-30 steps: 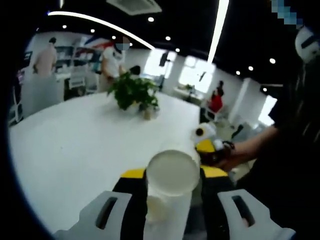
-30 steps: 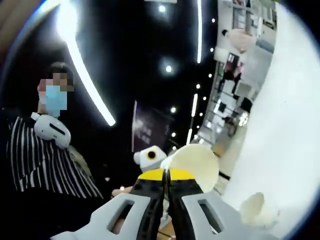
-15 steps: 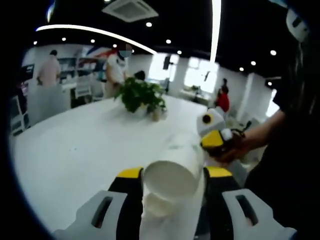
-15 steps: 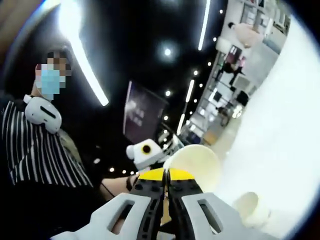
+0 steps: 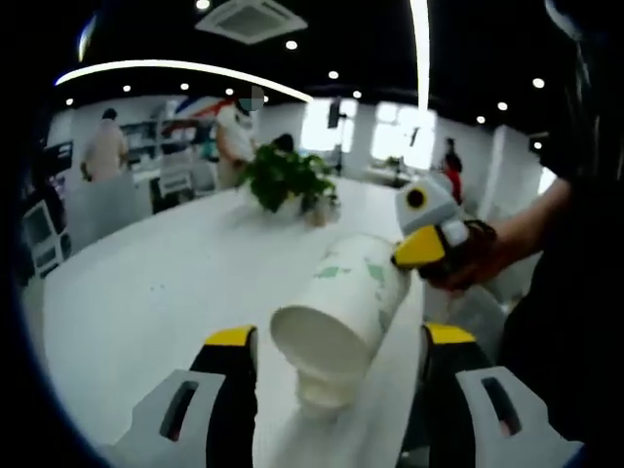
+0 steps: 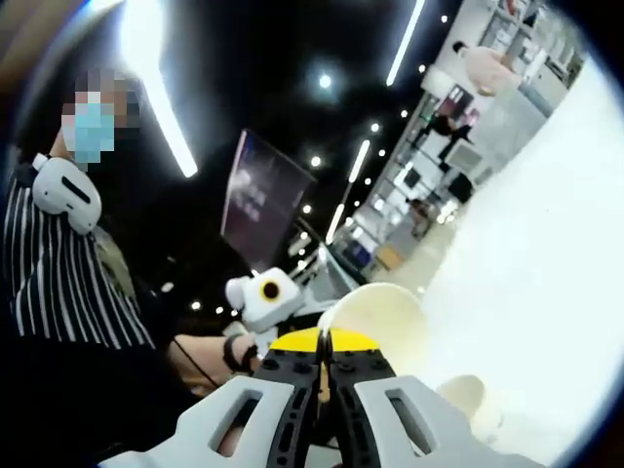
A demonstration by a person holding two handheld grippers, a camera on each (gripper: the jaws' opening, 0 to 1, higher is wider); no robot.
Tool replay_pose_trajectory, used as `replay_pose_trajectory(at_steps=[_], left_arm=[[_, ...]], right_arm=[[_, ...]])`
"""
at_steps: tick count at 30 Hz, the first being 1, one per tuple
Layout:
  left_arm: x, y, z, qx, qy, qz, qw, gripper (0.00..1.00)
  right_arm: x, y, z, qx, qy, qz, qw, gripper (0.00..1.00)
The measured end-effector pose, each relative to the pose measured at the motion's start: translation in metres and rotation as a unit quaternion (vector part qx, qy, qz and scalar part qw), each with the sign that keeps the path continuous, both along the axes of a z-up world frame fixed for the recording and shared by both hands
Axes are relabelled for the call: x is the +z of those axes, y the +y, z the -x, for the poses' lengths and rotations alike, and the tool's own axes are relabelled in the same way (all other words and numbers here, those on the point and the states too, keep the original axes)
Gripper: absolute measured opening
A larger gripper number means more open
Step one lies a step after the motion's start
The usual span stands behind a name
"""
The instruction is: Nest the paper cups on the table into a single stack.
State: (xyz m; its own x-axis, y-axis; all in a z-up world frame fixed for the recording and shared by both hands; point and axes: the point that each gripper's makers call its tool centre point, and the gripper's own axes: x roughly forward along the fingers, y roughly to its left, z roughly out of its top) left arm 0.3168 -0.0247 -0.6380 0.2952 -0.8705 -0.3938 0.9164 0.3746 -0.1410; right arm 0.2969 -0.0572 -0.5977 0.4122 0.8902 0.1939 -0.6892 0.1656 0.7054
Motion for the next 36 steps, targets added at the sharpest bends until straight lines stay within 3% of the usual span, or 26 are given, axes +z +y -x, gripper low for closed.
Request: replay_pose_trajectory(at_steps=[10, 14, 19, 23, 26, 30, 31, 33, 35, 36], left_arm=[[-0.006, 0.012, -0.009, 0.039, -0.01, -0.001, 0.9992, 0.86], [-0.007, 0.02, -0.016, 0.066, -0.016, 0.004, 0.9977, 0.99], [-0.007, 0.029, -0.015, 0.079, -0.022, -0.001, 0.9967, 0.99], [-0.011, 0.039, -0.015, 0.087, -0.028, -0.011, 0.9958, 0.99], [-0.009, 0.046, -0.018, 0.101, -0.031, -0.005, 0.9944, 0.99], [-0.013, 0.052, -0.018, 0.109, -0.034, -0.007, 0.9934, 0.99], [-0.013, 0.053, -0.017, 0.109, -0.036, -0.009, 0.9934, 0.99], [-0.019, 0.056, -0.015, 0.107, -0.037, -0.016, 0.9935, 0.99], [-0.026, 0.061, -0.013, 0.107, -0.034, -0.03, 0.9932, 0.99], [-0.027, 0.062, -0.013, 0.107, -0.034, -0.032, 0.9932, 0.99]], right_arm=[[-0.009, -0.021, -0.011, -0.036, 0.034, 0.013, 0.9987, 0.0], [-0.011, -0.028, -0.013, -0.045, 0.035, 0.031, 0.9979, 0.0], [-0.007, -0.033, -0.02, -0.05, 0.036, 0.036, 0.9974, 0.0], [-0.007, -0.029, -0.022, -0.031, 0.004, 0.103, 0.9942, 0.0], [-0.008, -0.023, -0.018, -0.008, -0.027, 0.163, 0.9862, 0.0], [-0.01, -0.015, -0.011, 0.036, -0.074, 0.249, 0.9651, 0.0], [-0.013, -0.015, -0.01, 0.045, -0.091, 0.28, 0.9547, 0.0], [-0.019, -0.011, -0.005, 0.082, -0.153, 0.364, 0.915, 0.0], [-0.02, -0.006, -0.001, 0.106, -0.181, 0.397, 0.8935, 0.0], [-0.019, -0.004, 0.0, 0.113, -0.19, 0.405, 0.8872, 0.0]])
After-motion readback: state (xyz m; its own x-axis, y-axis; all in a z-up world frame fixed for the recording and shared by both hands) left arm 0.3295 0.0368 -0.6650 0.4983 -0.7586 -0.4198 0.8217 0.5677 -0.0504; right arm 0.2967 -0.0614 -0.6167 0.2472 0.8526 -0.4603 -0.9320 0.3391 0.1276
